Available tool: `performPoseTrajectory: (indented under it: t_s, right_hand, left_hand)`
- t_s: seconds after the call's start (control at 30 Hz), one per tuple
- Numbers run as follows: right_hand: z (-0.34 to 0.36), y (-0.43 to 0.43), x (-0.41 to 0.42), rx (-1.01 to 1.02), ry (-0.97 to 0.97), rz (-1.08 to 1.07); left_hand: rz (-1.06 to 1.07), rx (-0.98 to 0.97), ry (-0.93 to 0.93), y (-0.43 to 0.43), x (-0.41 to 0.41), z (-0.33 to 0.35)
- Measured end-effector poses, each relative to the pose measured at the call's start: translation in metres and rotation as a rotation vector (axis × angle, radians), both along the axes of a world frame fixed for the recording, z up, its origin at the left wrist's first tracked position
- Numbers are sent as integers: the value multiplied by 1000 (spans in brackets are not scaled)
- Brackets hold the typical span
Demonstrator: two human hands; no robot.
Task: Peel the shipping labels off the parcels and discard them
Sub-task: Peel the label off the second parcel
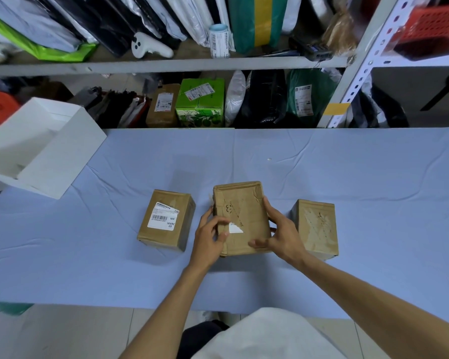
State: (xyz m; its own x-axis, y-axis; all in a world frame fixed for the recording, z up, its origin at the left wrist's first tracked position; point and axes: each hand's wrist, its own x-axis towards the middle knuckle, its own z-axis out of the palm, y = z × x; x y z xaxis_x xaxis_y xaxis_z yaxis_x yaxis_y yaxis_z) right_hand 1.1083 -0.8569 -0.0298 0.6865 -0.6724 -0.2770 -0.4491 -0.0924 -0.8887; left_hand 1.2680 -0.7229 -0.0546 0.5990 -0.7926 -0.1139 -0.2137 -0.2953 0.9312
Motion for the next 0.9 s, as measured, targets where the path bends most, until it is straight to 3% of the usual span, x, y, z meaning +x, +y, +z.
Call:
performPoseTrajectory:
  t_s: [0.9]
  right_hand:
    - [0,0,-1,-15,11,23]
  left_hand:
    - [17,51,-64,-1,-4,0]
